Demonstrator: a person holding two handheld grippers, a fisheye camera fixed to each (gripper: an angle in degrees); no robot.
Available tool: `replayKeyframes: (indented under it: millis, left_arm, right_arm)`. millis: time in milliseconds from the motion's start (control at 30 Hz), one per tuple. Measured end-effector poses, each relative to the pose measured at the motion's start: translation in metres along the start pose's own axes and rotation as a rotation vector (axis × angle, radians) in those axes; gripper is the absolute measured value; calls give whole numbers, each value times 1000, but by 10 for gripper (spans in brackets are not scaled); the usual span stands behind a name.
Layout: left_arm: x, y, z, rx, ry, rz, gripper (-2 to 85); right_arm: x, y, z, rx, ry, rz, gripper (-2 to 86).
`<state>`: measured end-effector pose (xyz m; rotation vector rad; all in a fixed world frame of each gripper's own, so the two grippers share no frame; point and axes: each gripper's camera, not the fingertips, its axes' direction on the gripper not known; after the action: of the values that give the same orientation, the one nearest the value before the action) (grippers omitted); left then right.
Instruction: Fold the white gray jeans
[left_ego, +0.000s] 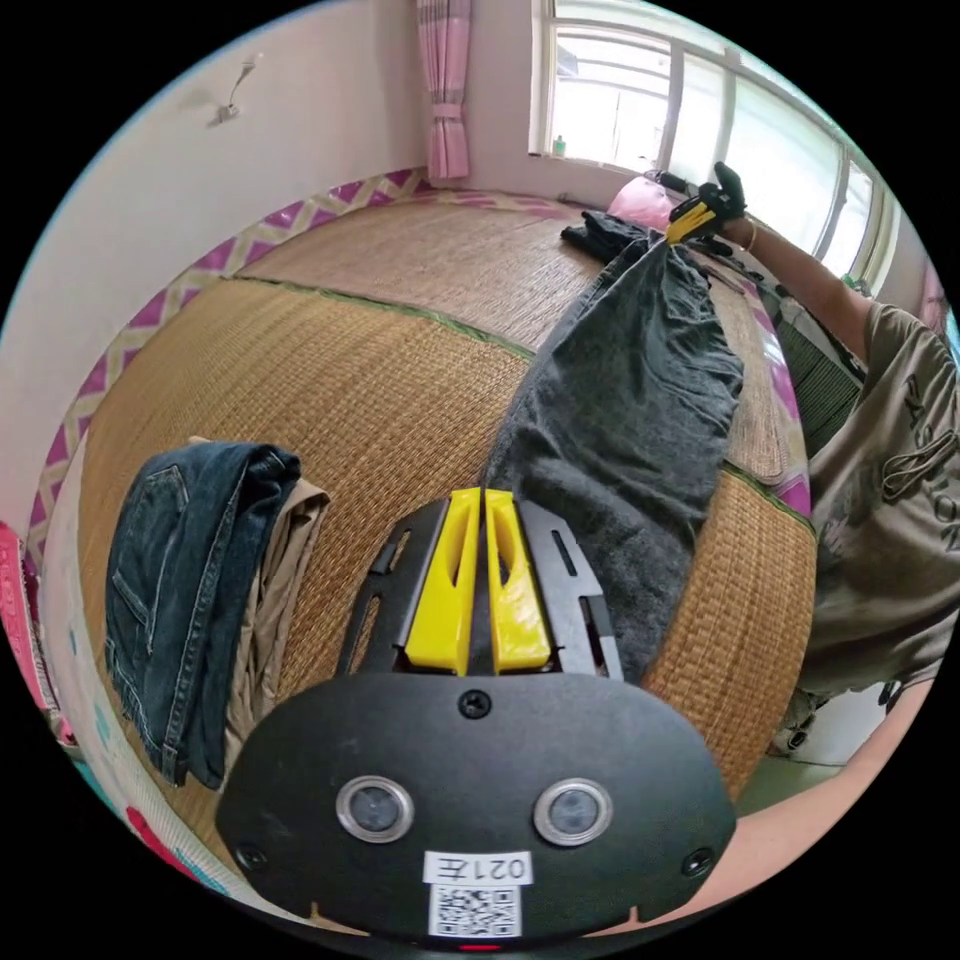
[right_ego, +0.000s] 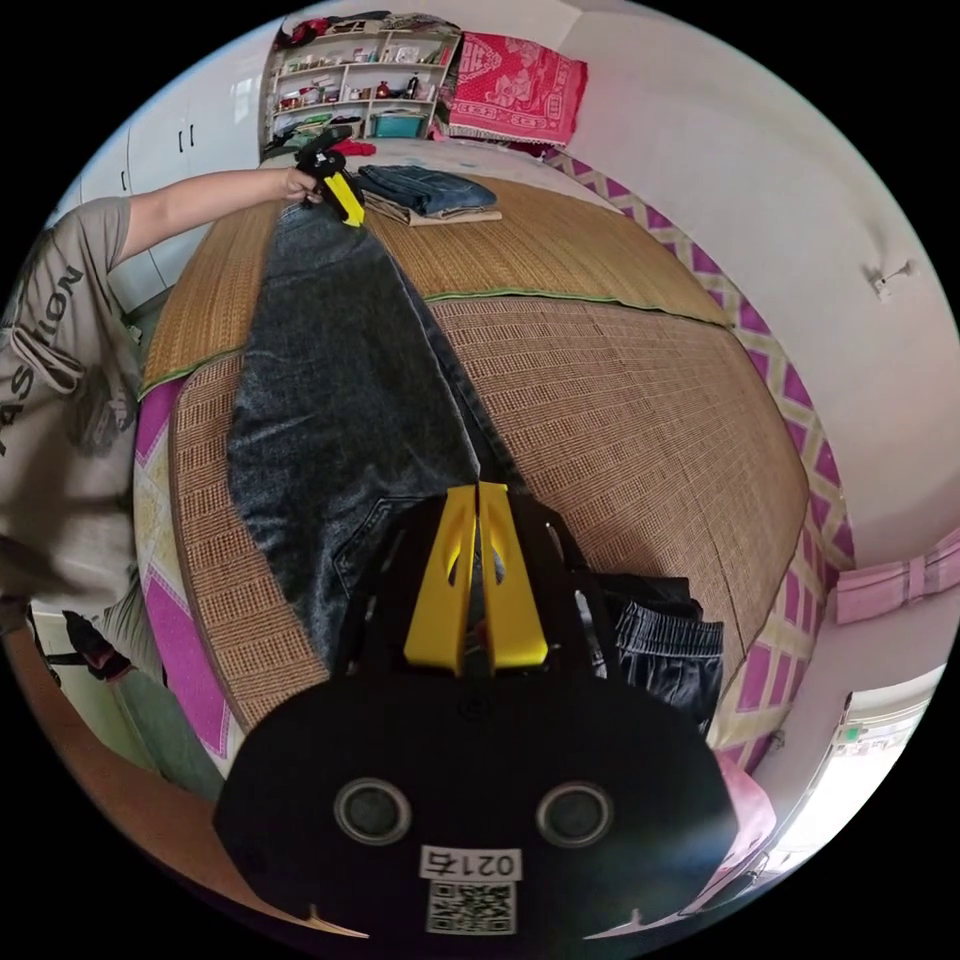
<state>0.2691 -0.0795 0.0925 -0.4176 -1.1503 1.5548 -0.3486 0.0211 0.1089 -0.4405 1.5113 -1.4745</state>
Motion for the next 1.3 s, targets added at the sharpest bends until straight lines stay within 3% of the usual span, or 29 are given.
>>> replayKeyframes:
  millis: [300, 433, 533, 633, 800, 967, 1133, 1167, 1233, 1300]
  left_arm:
    - [161, 89, -101, 152, 21, 112, -9]
    - [218, 157, -119, 222, 35, -18, -9]
    - [236, 207, -130, 351, -154, -221, -10]
    - [230, 230, -134, 448, -169, -304, -9]
    - [241, 203, -111, 329, 58, -145, -9]
    - [290, 179, -85, 187, -18, -18, -3]
    - [294, 174, -78, 154, -59, -66, 5]
    - [294, 173, -78, 153, -62, -67, 8]
    - [297, 163, -79, 152, -72, -53, 24]
    - [300, 152, -75, 136, -93, -34, 48]
  right_arm:
    - [-95, 106, -70, 95, -27, -28, -10]
    - [-175, 175, -88, 124, -81, -11, -10]
    - [-215, 214, -92, 167, -70, 62, -10]
    - [-228, 235, -87, 224, -32, 150, -10]
    - [-231, 236, -76, 173, -14, 132, -10]
    - [-259, 253, -42, 10, -177, 49, -7]
    - [-257, 270, -10, -157, -262, 204, 32]
    - [-253, 271, -17, -139, -274, 221, 47]
    - [-232, 270, -62, 101, -313, 289, 102]
    - [-225, 259, -87, 229, -239, 282, 114]
